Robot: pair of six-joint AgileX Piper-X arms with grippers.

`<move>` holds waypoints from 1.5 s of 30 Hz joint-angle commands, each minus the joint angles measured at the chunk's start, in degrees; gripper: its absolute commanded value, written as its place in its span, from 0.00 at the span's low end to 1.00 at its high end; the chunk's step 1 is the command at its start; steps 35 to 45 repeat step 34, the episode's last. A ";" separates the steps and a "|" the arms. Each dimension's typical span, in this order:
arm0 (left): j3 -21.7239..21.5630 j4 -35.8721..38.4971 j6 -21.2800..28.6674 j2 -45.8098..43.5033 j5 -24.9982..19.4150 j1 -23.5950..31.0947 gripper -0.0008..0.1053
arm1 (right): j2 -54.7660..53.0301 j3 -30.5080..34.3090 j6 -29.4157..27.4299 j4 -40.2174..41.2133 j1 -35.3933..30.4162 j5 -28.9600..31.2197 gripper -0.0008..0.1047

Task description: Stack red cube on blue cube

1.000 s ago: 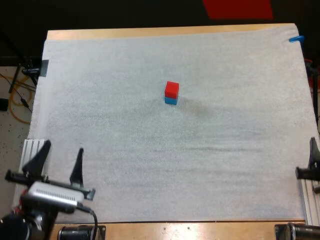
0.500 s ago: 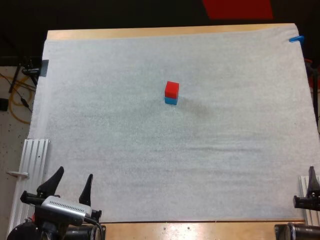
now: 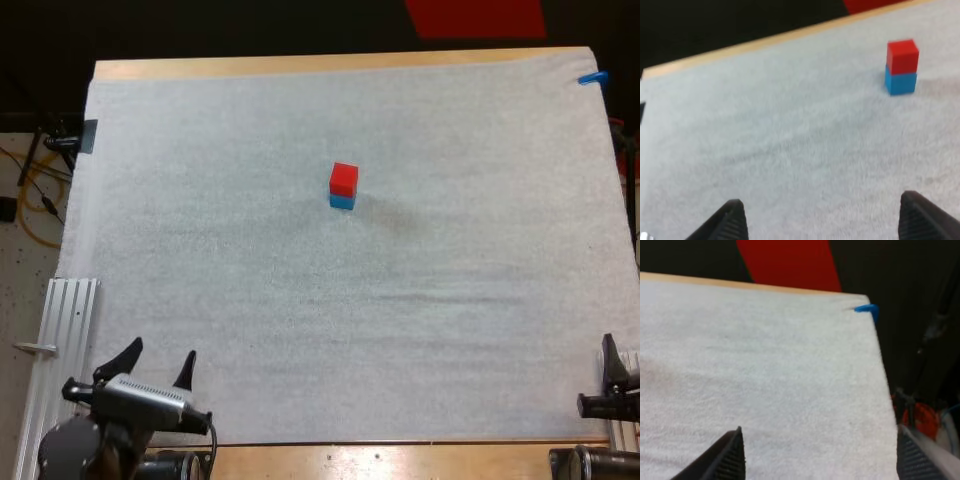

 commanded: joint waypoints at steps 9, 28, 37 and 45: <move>2.97 -3.21 -0.98 -8.28 -0.58 -0.05 0.60 | -2.36 3.24 1.24 -0.48 -0.21 -2.03 0.59; 2.97 -3.21 -0.98 -8.28 -0.58 -0.05 0.60 | -2.36 5.08 2.30 -0.25 -0.21 -2.11 0.59; 2.97 -3.21 -0.98 -8.28 -0.58 -0.05 0.60 | -2.36 5.08 2.30 -0.25 -0.21 -1.75 0.59; 2.97 -3.21 -0.98 -8.28 -0.58 -0.05 0.60 | -2.36 5.08 2.30 -0.25 -0.21 -1.75 0.59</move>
